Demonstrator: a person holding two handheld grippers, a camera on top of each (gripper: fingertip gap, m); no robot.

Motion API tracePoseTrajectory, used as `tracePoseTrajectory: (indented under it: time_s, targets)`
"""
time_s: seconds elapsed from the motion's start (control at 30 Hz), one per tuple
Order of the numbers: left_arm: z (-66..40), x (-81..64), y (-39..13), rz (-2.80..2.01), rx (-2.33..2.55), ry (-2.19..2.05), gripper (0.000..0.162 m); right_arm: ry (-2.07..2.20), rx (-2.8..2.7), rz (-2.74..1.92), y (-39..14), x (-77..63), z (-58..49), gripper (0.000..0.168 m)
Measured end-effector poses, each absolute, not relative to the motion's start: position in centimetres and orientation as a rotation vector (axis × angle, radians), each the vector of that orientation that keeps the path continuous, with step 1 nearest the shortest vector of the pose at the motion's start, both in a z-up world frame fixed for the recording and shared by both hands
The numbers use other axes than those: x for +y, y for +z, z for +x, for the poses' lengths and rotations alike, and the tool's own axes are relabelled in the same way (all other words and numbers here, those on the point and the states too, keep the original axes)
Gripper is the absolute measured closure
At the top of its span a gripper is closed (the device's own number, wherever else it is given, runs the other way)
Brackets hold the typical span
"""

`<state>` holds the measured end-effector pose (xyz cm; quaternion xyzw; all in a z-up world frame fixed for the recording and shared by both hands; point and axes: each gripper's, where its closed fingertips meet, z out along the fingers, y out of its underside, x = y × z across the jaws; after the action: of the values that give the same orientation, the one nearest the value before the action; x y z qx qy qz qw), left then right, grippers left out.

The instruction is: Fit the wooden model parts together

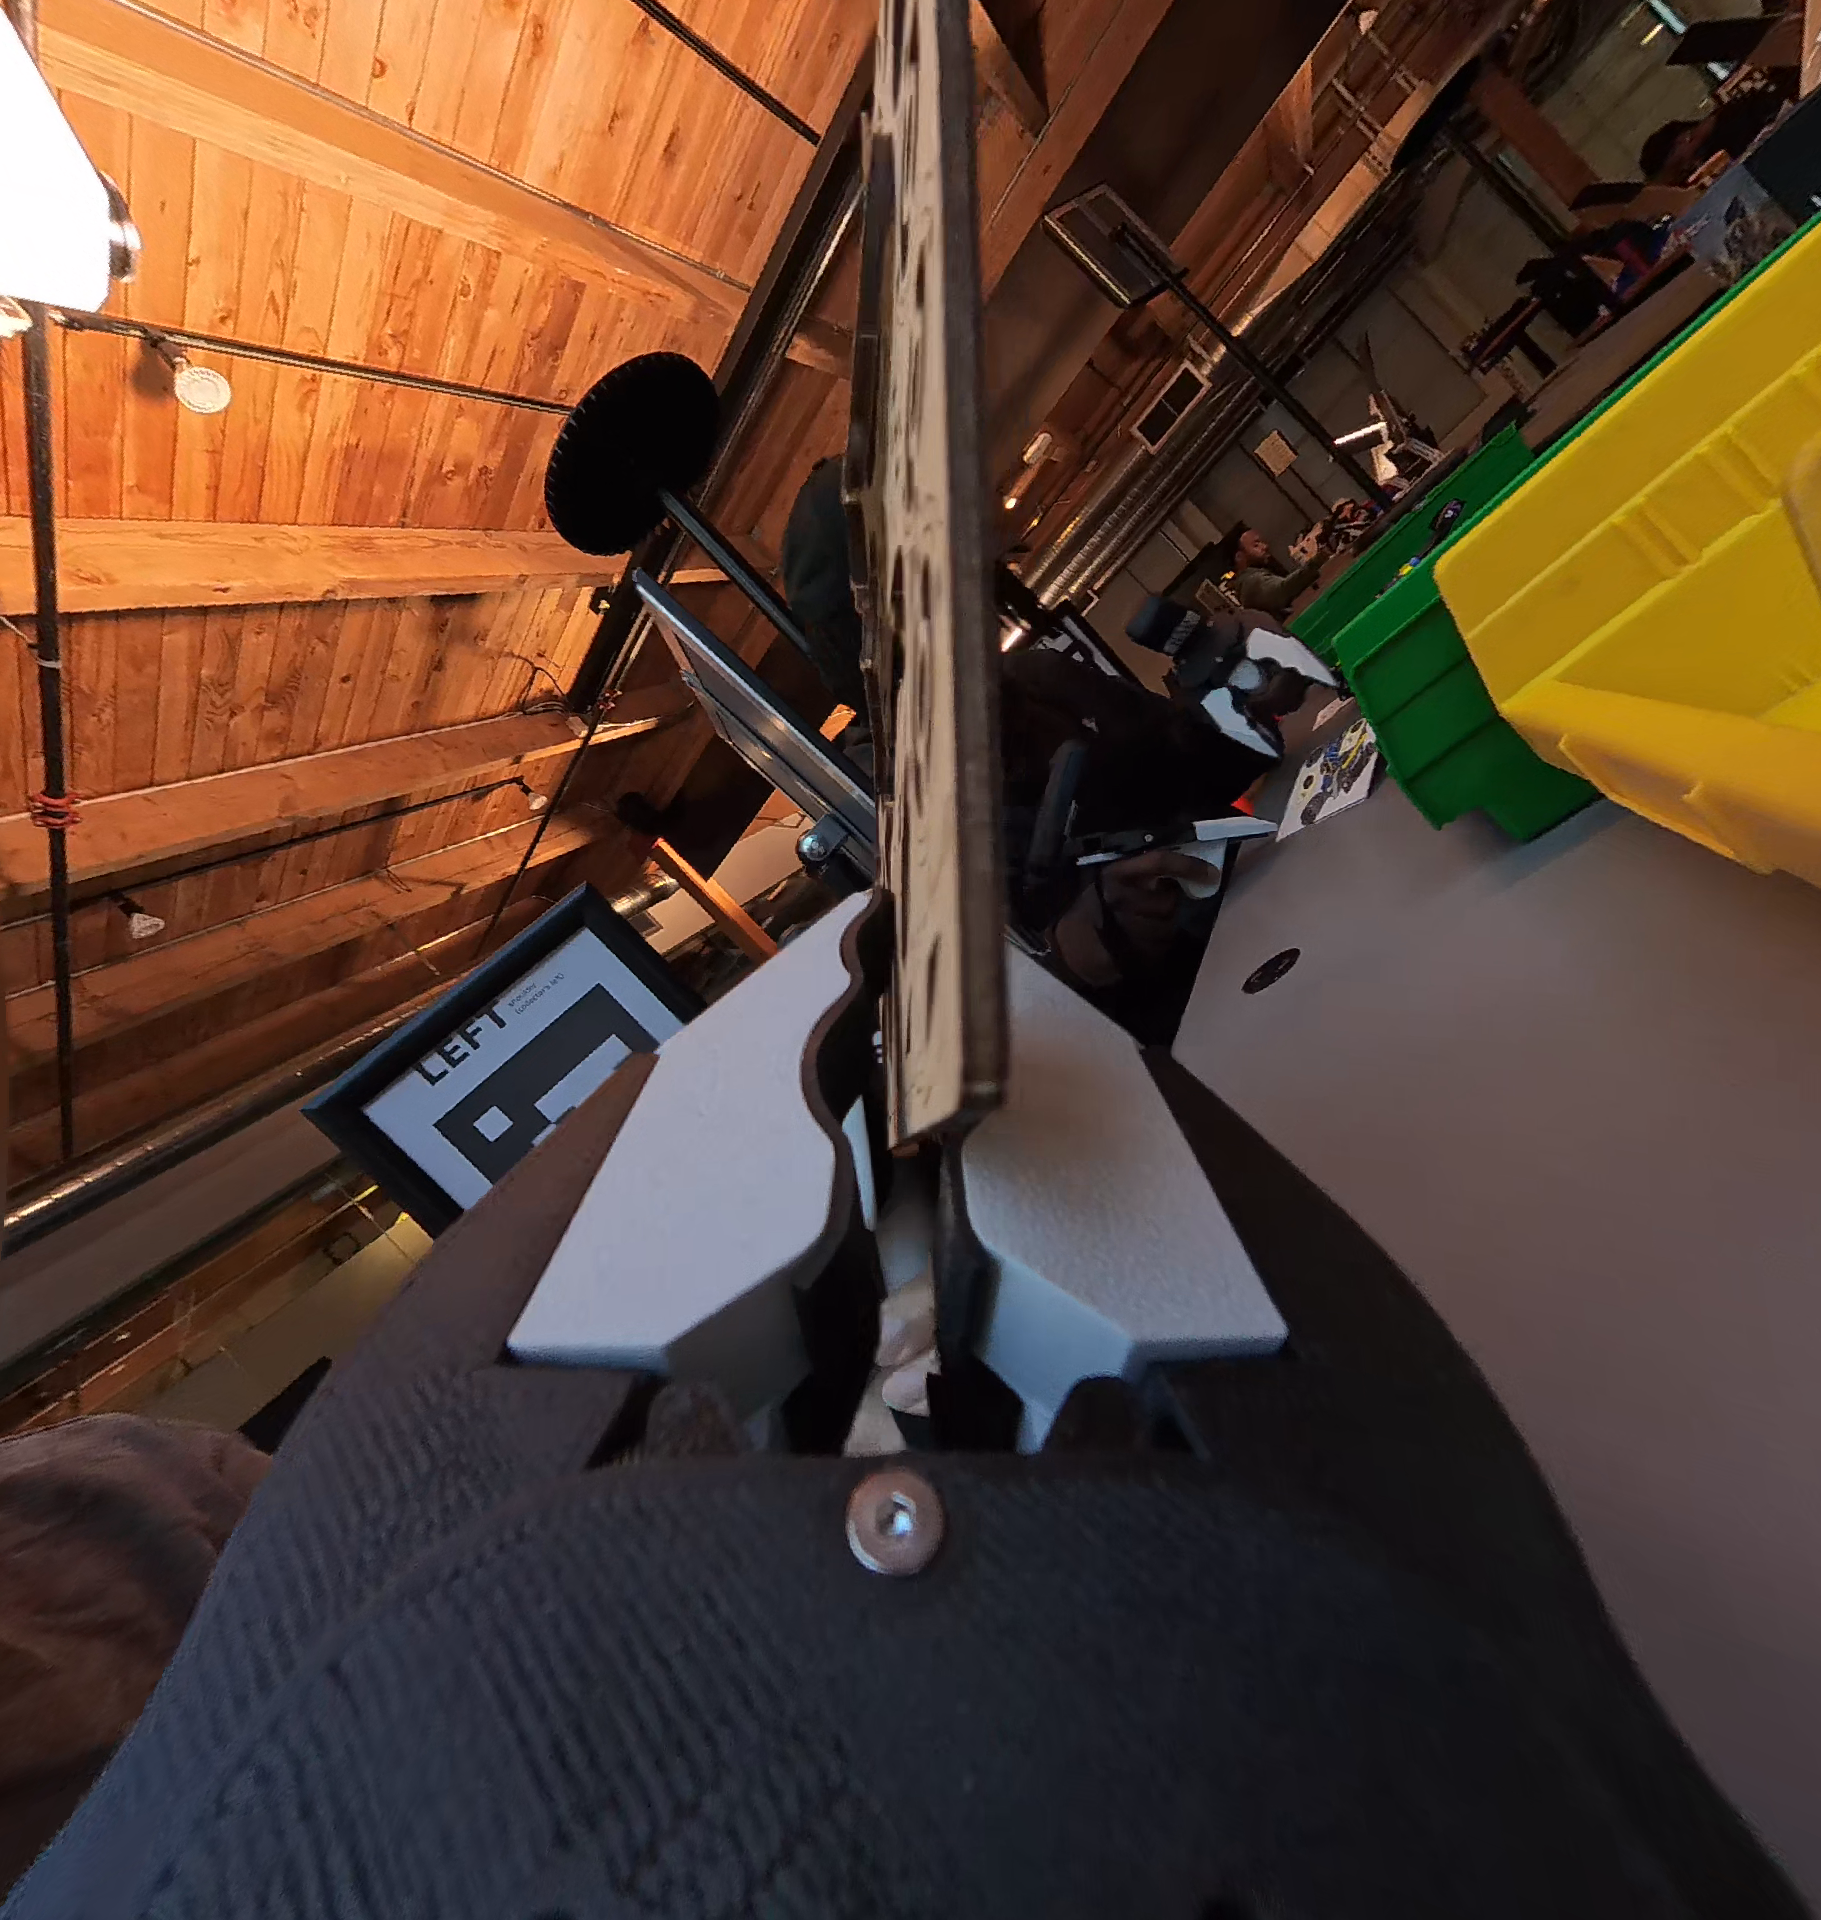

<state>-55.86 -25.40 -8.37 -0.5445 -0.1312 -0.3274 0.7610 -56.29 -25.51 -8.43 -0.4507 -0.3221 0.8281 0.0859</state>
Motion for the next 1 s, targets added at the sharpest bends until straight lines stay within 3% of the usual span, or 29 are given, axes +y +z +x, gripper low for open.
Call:
tracePoseTrajectory:
  time_s: [1.0]
  targets:
    - [-55.8,-25.7,-9.7,-1.263,-0.286,-0.696,0.162,2.415,-0.959,-1.372,-9.5,-25.6,-56.5,0.168]
